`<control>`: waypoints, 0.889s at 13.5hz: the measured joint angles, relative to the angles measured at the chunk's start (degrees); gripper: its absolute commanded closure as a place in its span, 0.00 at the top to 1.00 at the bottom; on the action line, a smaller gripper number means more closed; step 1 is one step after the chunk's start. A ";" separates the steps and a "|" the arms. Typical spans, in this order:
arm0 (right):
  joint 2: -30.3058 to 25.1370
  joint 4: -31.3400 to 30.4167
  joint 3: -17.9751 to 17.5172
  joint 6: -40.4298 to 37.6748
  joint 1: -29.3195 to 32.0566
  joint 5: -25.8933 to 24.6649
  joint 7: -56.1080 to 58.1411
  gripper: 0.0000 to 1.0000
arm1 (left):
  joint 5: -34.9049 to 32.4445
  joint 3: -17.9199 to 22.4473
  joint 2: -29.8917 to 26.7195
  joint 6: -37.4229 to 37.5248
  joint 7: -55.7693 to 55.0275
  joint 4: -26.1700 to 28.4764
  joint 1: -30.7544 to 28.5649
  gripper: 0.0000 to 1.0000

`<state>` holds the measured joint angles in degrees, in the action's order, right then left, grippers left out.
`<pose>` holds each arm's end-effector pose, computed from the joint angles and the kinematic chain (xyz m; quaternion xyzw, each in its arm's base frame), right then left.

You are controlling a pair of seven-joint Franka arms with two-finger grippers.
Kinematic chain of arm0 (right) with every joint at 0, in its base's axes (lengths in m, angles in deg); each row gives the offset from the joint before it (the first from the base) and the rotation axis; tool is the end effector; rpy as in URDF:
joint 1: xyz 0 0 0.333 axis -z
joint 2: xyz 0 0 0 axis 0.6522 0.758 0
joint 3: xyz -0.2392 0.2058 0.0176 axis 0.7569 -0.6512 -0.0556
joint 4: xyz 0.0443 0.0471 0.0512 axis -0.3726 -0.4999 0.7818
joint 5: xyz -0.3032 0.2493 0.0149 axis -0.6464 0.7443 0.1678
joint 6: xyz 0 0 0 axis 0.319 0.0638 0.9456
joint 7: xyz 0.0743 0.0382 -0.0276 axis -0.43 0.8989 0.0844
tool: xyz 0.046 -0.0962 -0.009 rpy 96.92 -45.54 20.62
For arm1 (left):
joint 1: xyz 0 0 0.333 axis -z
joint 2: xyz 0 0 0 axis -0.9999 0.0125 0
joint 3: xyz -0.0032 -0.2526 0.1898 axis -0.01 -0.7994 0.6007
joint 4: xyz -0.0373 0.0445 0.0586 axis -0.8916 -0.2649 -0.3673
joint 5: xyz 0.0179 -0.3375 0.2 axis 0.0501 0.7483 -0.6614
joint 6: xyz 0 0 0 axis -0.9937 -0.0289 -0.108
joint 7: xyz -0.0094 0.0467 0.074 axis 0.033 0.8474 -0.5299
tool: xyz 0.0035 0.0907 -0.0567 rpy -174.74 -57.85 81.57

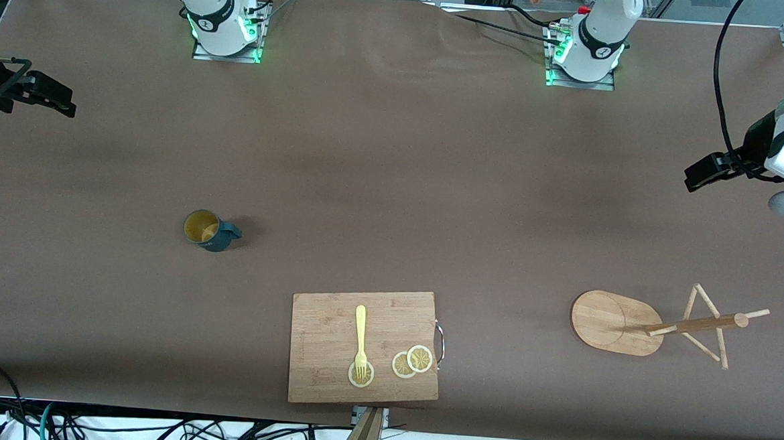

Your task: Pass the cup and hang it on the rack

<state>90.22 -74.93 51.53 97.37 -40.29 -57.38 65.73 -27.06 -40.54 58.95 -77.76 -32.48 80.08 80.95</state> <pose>0.5567 -0.0112 0.6166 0.9974 0.0078 -0.0657 0.0286 0.5793 -0.0305 0.6035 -0.9875 -0.1488 0.0214 0.0471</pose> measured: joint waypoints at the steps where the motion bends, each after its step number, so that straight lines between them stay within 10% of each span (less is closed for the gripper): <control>1: 0.00 0.00 0.00 0.00 0.04 0.00 0.00 1.00 | 0.00 -0.01 0.00 0.00 0.00 0.00 0.00 1.00; 12: 1.04 -0.01 0.00 0.74 0.17 0.01 0.08 1.00 | 0.00 -0.13 0.00 0.00 0.00 -0.01 0.06 1.00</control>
<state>91.26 -74.94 51.53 98.11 -40.11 -57.37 65.80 -27.06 -40.66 58.95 -77.76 -32.49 80.07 81.02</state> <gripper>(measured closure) 0.000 0.000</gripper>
